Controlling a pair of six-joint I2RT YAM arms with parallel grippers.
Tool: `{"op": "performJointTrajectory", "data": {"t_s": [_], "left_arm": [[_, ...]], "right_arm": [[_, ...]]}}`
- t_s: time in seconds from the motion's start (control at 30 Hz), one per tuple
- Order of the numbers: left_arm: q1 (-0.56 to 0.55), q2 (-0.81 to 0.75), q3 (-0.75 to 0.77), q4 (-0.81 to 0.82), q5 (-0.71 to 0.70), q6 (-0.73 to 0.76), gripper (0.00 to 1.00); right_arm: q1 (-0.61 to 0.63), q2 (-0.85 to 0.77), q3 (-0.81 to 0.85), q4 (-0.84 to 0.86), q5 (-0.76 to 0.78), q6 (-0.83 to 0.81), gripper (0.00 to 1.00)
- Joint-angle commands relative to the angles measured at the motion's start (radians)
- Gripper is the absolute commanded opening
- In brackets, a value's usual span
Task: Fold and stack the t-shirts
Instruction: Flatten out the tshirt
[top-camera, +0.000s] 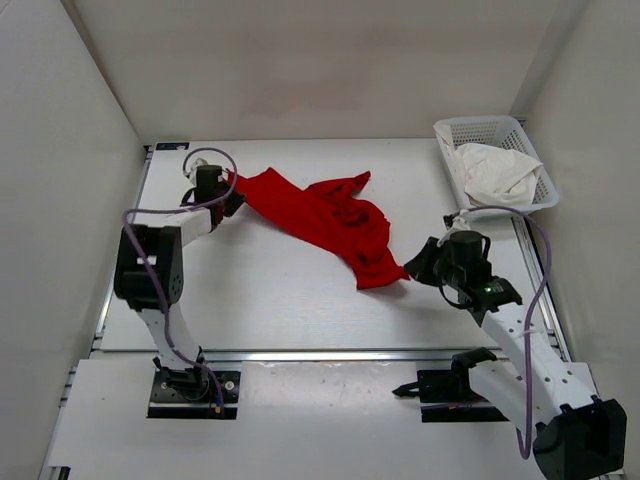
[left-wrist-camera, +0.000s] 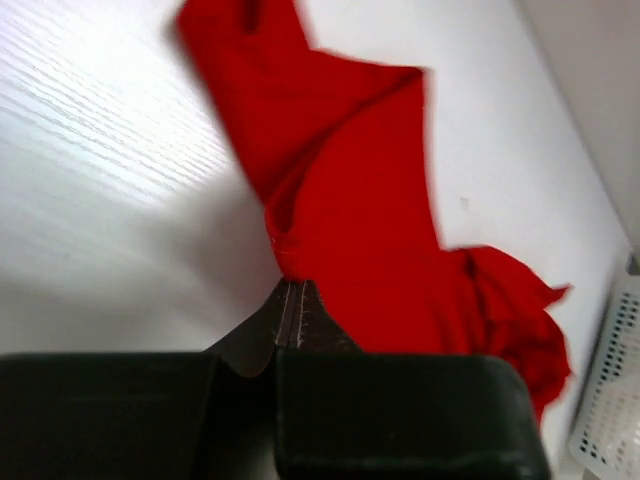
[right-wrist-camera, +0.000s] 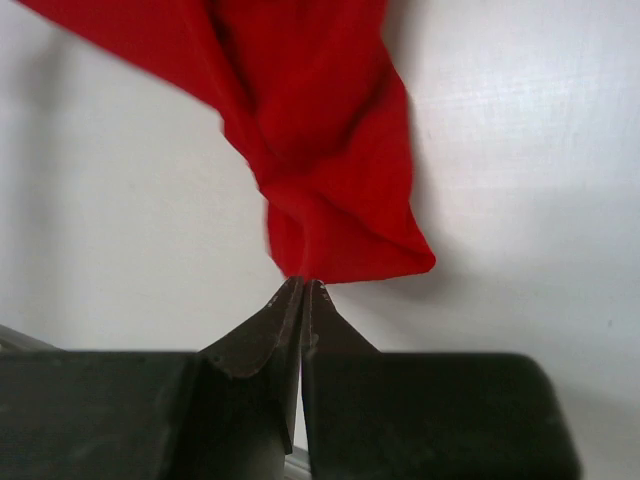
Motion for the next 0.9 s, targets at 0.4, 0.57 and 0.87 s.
{"op": "performJointTrajectory", "data": {"t_s": [0.4, 0.57, 0.87], "left_arm": [[0.014, -0.774, 0.144, -0.47, 0.055, 0.23, 0.0], [0.059, -0.79, 0.463, -0.628, 0.083, 0.262, 0.0], [0.1, -0.705, 0.578, -0.652, 0.062, 0.276, 0.0]], "right_arm": [[0.17, 0.029, 0.935, -0.418, 0.429, -0.192, 0.0], [0.224, 0.241, 1.391, -0.503, 0.509, -0.27, 0.0], [-0.039, 0.6, 1.748, -0.408, 0.268, -0.366, 0.0]]}}
